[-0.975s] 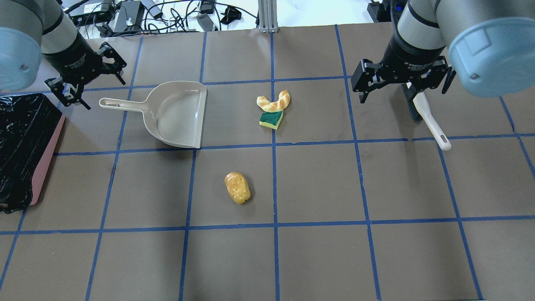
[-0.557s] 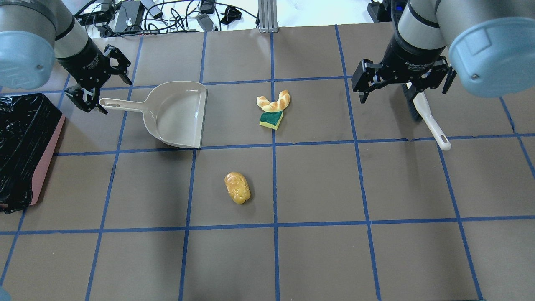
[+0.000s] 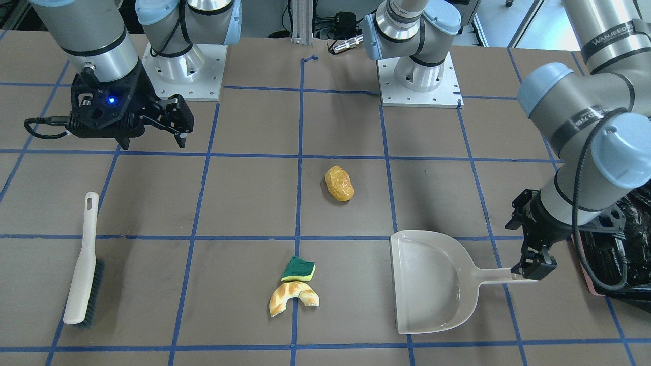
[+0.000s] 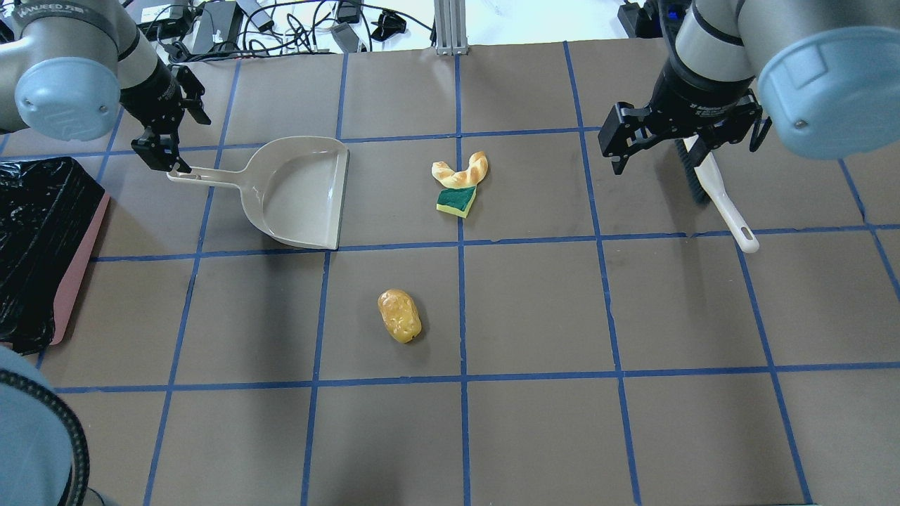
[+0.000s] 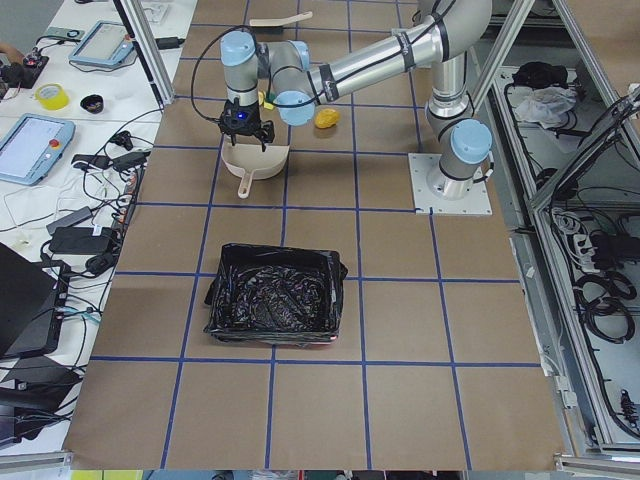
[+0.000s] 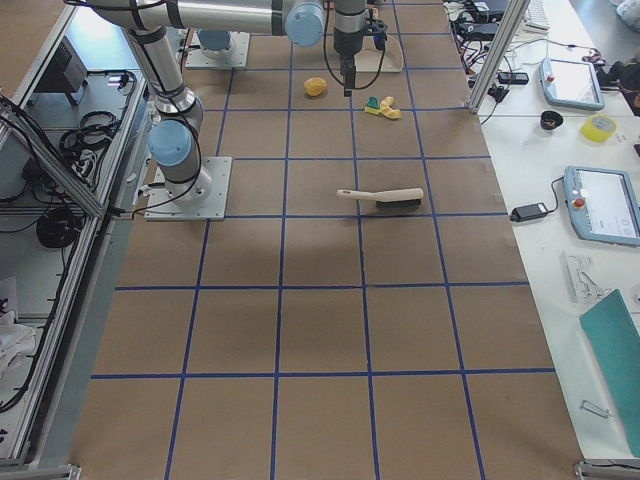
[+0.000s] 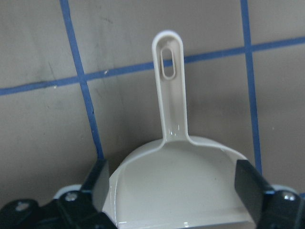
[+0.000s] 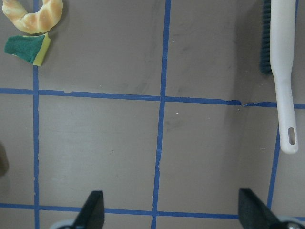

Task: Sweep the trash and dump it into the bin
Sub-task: 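Grasp the white brush handle with the right gripper while the left gripper lifts the dustpan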

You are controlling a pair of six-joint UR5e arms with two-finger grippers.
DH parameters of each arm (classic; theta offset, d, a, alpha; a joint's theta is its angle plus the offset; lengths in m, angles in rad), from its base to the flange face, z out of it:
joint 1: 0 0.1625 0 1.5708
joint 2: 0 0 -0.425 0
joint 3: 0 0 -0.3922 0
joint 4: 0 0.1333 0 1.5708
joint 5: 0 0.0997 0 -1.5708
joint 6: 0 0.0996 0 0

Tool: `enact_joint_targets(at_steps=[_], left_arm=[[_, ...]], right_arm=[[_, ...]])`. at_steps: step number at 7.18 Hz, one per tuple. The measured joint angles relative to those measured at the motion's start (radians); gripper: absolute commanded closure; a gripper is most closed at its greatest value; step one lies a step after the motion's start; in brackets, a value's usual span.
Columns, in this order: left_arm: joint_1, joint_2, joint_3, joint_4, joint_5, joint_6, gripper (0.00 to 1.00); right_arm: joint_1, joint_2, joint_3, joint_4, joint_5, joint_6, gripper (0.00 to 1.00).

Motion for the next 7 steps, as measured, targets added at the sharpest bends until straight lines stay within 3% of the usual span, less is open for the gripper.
enact_joint_targets(at_steps=[3, 5, 7], left_arm=[[0.039, -0.117, 0.097, -0.062, 0.07, -0.031, 0.0], [0.046, -0.167, 0.11, -0.058, 0.057, -0.103, 0.01], [0.05, -0.194, 0.112, -0.054, 0.039, -0.151, 0.06]], right_arm=[[-0.146, 0.025, 0.007, -0.001, 0.004, -0.208, 0.0], [-0.257, 0.069, 0.016, -0.024, 0.009, -0.341, 0.0], [-0.313, 0.134, 0.031, -0.122, -0.004, -0.431, 0.0]])
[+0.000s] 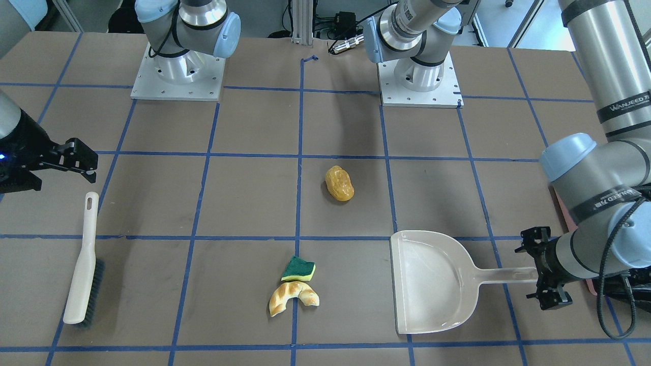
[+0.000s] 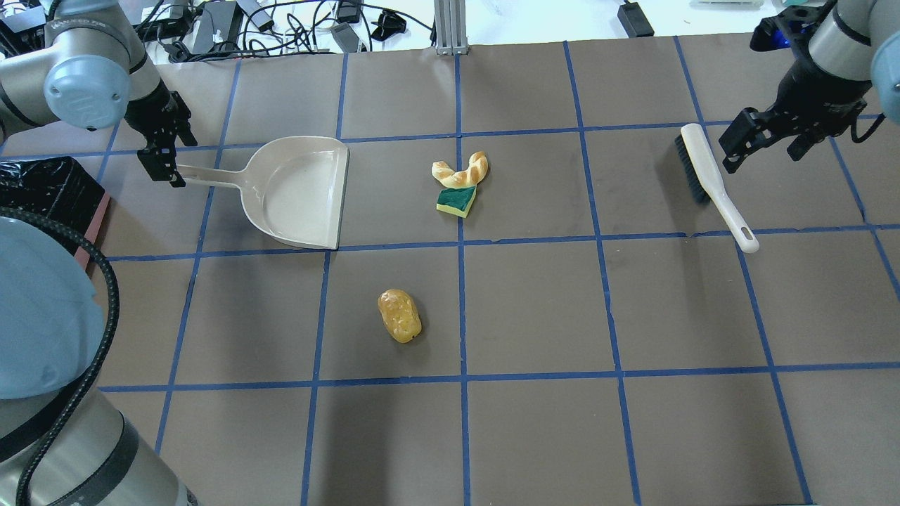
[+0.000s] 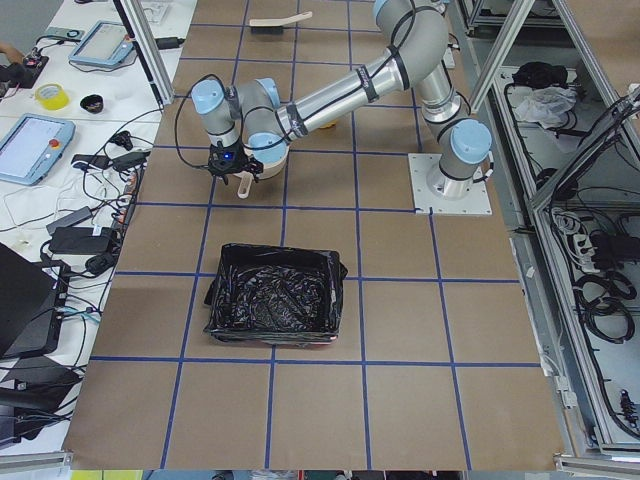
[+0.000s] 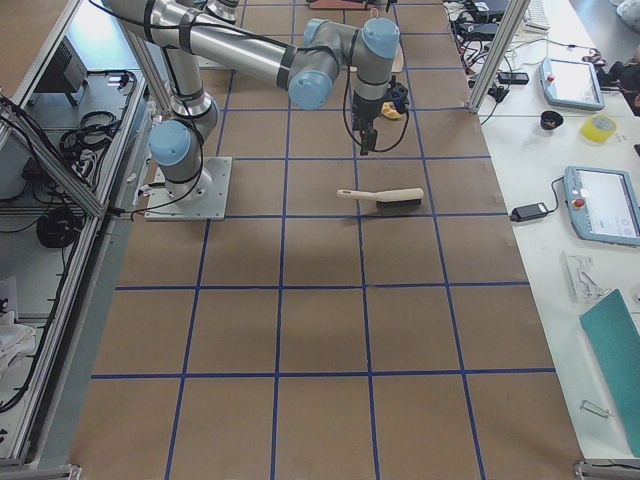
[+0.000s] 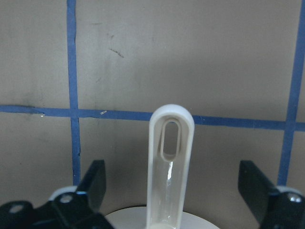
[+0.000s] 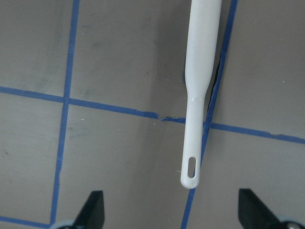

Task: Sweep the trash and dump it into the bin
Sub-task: 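Grasp the white brush handle with the right gripper while the left gripper lifts the dustpan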

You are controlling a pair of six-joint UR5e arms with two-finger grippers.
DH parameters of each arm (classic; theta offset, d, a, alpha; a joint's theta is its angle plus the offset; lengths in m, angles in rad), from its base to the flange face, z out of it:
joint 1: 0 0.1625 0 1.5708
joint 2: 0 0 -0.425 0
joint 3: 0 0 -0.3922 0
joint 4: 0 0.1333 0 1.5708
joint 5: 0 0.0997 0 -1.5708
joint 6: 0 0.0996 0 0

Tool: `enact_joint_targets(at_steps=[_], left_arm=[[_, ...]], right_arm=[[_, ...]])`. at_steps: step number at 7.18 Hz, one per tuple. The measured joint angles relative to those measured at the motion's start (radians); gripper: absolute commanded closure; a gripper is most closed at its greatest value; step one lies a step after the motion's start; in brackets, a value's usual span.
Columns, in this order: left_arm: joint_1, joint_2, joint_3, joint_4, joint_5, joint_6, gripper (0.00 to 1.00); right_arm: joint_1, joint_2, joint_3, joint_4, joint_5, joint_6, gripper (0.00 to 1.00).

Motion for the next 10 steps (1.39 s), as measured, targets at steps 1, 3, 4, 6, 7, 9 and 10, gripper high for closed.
enact_joint_targets(at_steps=[1, 3, 4, 6, 7, 9, 10], left_arm=[[0.003, -0.004, -0.002, 0.0, -0.011, 0.001, 0.1], [0.025, -0.006, -0.009, -0.004, -0.034, 0.036, 0.17], [0.031, -0.006, -0.013, -0.006, -0.038, 0.057, 0.22], [0.037, -0.004, -0.021, -0.006, -0.039, 0.083, 0.43], [0.037, -0.003, -0.027, -0.005, -0.04, 0.086, 0.44], [0.038, -0.001, -0.046, 0.001, -0.04, 0.088, 0.67], [0.038, 0.0, -0.052, 0.006, -0.04, 0.088, 0.92]], right_arm=[[-0.015, 0.049, 0.008, -0.055, -0.013, -0.02, 0.0], [-0.034, 0.123, 0.021, -0.107, -0.046, -0.019, 0.0], [-0.037, 0.137, 0.049, -0.121, -0.08, -0.002, 0.0], [-0.038, 0.142, 0.125, -0.184, -0.119, 0.043, 0.0], [-0.039, 0.144, 0.149, -0.197, -0.12, 0.072, 0.0], [-0.039, 0.149, 0.169, -0.201, -0.116, 0.104, 0.0], [-0.038, 0.151, 0.171, -0.201, -0.114, 0.108, 0.0]])
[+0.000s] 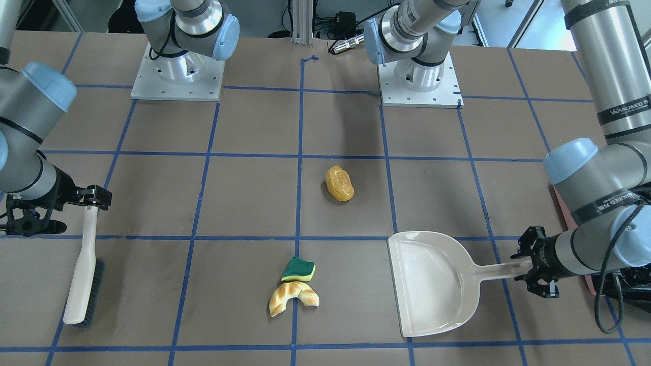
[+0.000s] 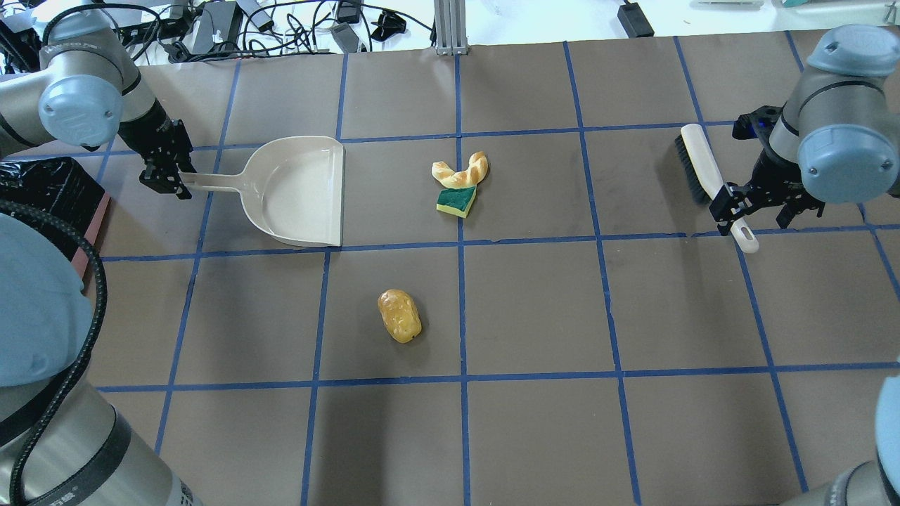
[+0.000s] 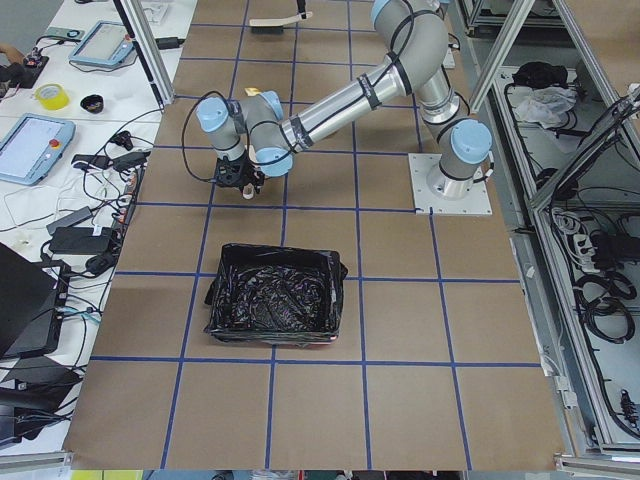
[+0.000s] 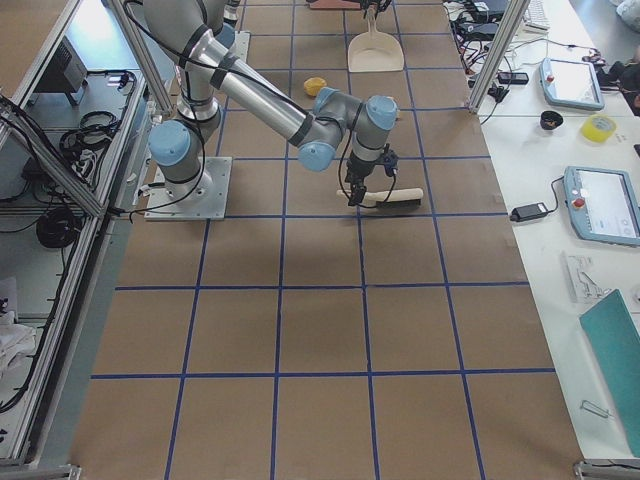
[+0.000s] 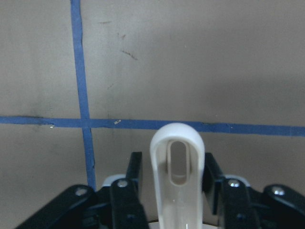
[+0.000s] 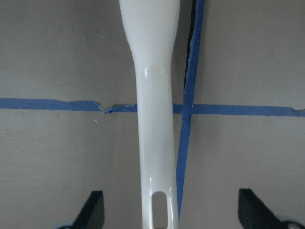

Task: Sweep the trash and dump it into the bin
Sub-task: 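Grasp the white brush handle with the right gripper while the left gripper lifts the dustpan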

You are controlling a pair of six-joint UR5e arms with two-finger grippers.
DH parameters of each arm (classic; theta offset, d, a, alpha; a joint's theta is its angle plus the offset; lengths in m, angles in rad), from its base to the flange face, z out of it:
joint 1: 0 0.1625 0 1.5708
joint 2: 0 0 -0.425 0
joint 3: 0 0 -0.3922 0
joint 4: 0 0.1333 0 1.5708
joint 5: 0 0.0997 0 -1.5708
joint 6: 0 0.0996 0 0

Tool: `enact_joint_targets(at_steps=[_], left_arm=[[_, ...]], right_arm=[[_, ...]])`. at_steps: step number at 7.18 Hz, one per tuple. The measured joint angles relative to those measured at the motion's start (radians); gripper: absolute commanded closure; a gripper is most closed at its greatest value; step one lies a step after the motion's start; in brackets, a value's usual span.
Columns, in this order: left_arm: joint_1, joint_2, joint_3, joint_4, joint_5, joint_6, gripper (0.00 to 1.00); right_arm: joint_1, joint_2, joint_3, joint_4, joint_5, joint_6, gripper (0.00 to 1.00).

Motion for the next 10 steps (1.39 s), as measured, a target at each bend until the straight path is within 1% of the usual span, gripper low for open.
enact_joint_targets(at_steps=[1, 3, 4, 5, 6, 7, 8, 9, 10], left_arm=[[0.0, 0.002, -0.002, 0.004, -0.007, 0.0, 1.0], [0.0, 0.018, 0.003, 0.008, -0.045, 0.0, 1.0], [-0.002, 0.027, 0.006, 0.008, -0.056, -0.001, 1.0], [-0.005, 0.032, 0.009, 0.015, -0.068, -0.004, 1.0], [-0.01, 0.036, 0.02, 0.022, -0.091, -0.016, 1.0], [-0.021, 0.032, 0.053, 0.0, -0.115, -0.038, 1.0], [-0.041, 0.021, 0.107, -0.054, -0.124, -0.062, 1.0], [-0.068, 0.004, 0.171, -0.113, -0.124, -0.09, 1.0], [-0.096, -0.018, 0.226, -0.157, -0.11, -0.119, 1.0]], right_arm=[[0.001, 0.006, 0.001, 0.002, 0.001, 0.002, 0.06], [0.002, 0.024, 0.001, 0.002, -0.005, -0.013, 0.07], [0.001, 0.028, 0.002, 0.002, -0.006, -0.022, 0.25], [0.002, 0.031, 0.002, 0.003, -0.004, -0.025, 0.49], [0.003, 0.032, 0.001, 0.004, -0.004, -0.031, 0.61], [0.005, 0.034, 0.001, 0.005, -0.007, -0.049, 0.65], [0.005, 0.035, 0.001, 0.003, -0.009, -0.067, 0.77], [0.005, 0.036, 0.0, -0.002, -0.009, -0.072, 0.81], [0.006, 0.036, 0.0, -0.005, -0.007, -0.069, 0.81]])
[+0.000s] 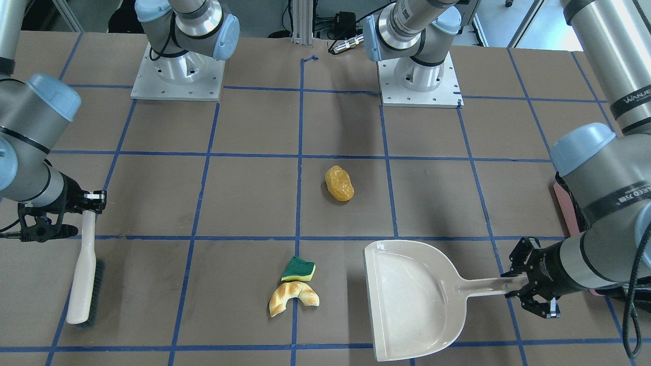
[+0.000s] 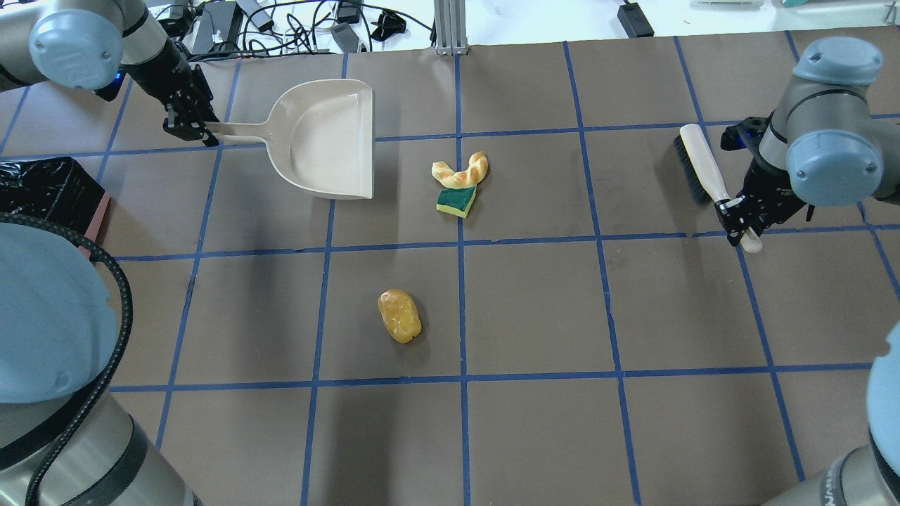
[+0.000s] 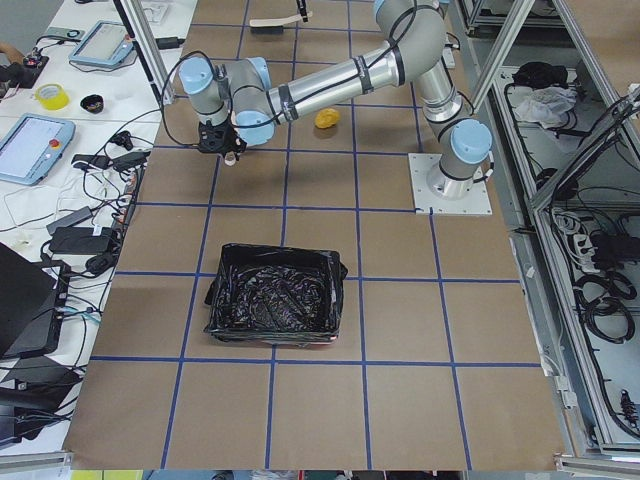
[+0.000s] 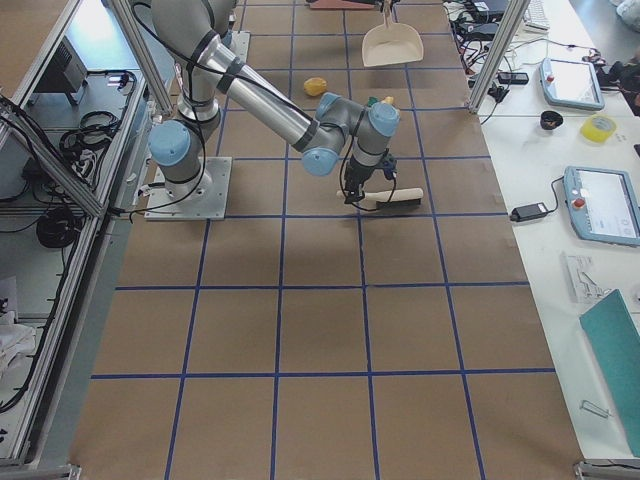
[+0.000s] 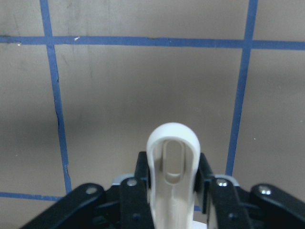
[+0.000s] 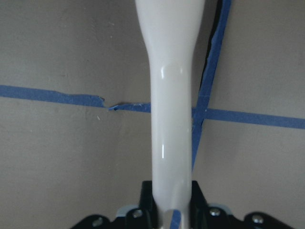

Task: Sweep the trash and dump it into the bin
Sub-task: 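Grasp the white brush handle with the right gripper while the left gripper lifts the dustpan, then move the brush toward the dustpan while the left gripper holds it near the croissant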

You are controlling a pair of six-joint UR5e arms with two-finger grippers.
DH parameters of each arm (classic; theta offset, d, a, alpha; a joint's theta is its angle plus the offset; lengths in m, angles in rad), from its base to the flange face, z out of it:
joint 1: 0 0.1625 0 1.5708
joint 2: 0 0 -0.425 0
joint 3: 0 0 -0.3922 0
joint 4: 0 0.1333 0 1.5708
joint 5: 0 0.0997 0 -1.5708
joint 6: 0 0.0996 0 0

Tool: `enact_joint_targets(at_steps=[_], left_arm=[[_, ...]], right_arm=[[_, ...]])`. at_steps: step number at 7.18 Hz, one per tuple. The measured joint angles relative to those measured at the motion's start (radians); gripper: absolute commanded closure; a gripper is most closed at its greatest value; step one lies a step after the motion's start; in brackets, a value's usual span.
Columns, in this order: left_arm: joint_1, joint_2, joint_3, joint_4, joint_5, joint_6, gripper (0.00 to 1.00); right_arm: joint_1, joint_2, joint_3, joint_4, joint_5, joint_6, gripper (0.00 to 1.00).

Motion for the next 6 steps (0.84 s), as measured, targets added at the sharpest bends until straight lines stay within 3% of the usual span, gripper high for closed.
enact_joint_targets(at_steps=[3, 6], left_arm=[[-0.099, -0.074, 0.071, -0.041, 0.169, -0.055, 1.0], [-0.171, -0.081, 0.077, -0.067, 0.265, -0.085, 1.0]], right_arm=[[0.001, -0.006, -0.001, -0.001, 0.006, 0.04, 0.98], [0.08, -0.022, -0.018, -0.027, 0.004, 0.127, 0.99]])
